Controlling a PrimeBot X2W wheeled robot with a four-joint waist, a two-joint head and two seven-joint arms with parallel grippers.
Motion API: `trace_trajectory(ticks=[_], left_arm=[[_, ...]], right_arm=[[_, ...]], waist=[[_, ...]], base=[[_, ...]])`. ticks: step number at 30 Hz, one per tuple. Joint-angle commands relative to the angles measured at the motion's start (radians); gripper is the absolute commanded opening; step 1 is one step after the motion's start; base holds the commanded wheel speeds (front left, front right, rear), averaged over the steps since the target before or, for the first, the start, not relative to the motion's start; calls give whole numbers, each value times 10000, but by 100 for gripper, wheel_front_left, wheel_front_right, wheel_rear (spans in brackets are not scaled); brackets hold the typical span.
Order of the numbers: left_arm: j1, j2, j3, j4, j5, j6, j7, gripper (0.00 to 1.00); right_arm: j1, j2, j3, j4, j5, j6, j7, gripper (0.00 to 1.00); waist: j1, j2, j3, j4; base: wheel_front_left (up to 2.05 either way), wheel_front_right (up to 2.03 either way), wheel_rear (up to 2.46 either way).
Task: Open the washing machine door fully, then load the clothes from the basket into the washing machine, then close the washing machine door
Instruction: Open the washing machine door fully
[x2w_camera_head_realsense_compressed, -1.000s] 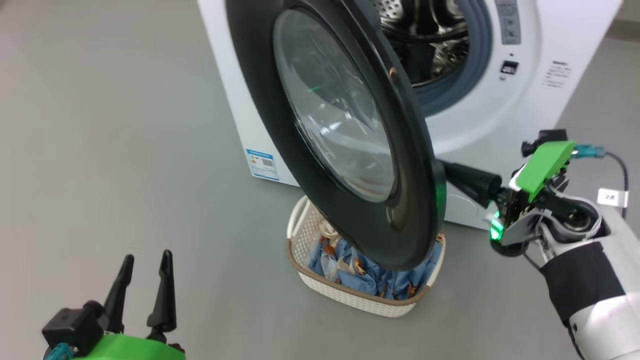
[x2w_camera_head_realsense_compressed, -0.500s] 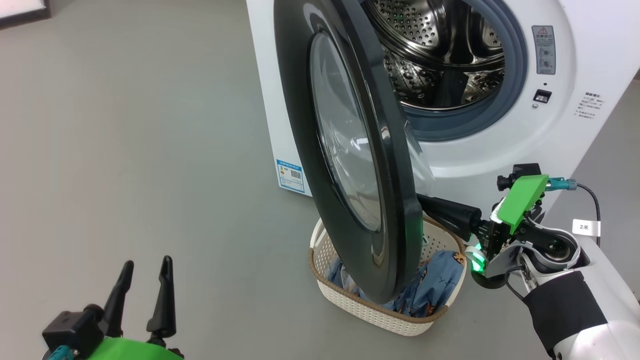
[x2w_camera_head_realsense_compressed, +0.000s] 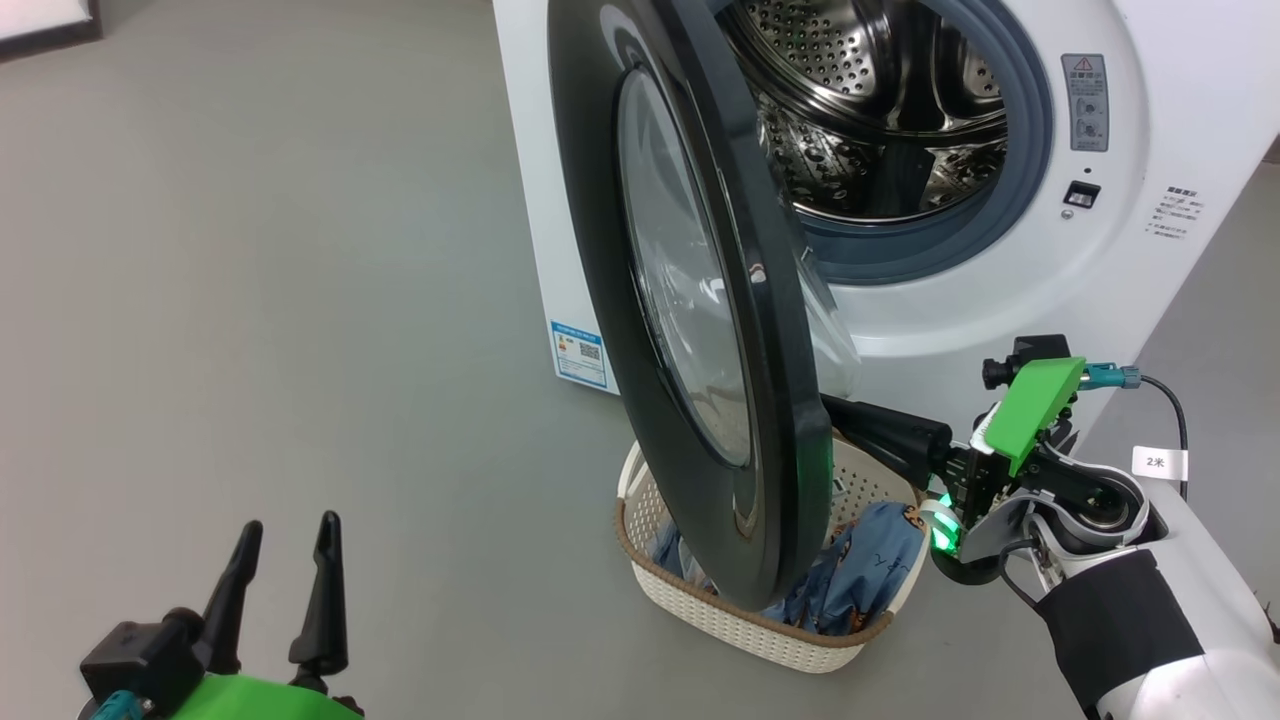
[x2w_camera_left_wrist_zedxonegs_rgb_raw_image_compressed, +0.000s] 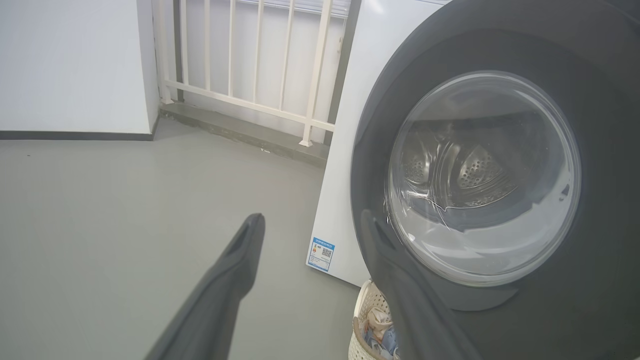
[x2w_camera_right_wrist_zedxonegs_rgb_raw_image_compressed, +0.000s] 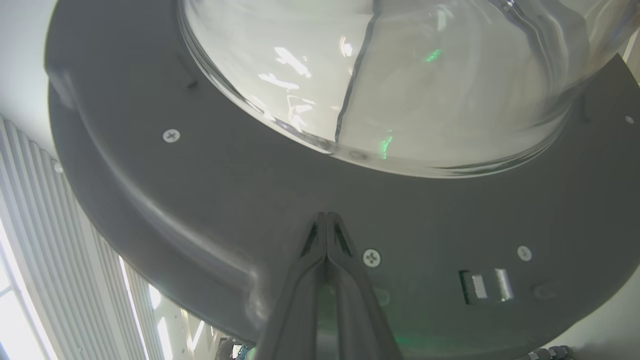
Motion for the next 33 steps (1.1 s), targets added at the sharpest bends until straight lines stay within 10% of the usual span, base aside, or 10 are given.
trace_trajectory(ticks=[1,5,10,11,13,33], left_arm=[[-138,211,337,-318,0,111,-67,100],[-117,237,316,-290,-31,130,-69,100],[-97,245,295,-252,-66,133,-84,100],[-95,246,289,-245,-75,132,-91,100],[-90,242,272,-220,-99,136,-120,100],[26,182,315,-37,-264,262,-472,100]], right_arm=[[-105,133,140,-333,-9,60,-13,0],[-131,74,14,-344,-211,60,-411,0],[-113,65,-115,-442,-233,60,-584,39],[-95,63,-138,-478,-248,60,-629,48],[-41,16,-172,-625,-388,60,-823,100],[1399,-726,291,-3848,-2907,60,-4387,100]], waist=[[0,-1,-17,-70],[0,-1,-87,-379],[0,-1,-136,-711],[0,-1,-146,-806],[0,-1,-172,-1108],[0,-1,-360,-3166]], base=[[0,0,0],[0,0,0],[0,0,0],[0,0,0],[0,0,0],[0,0,0]])
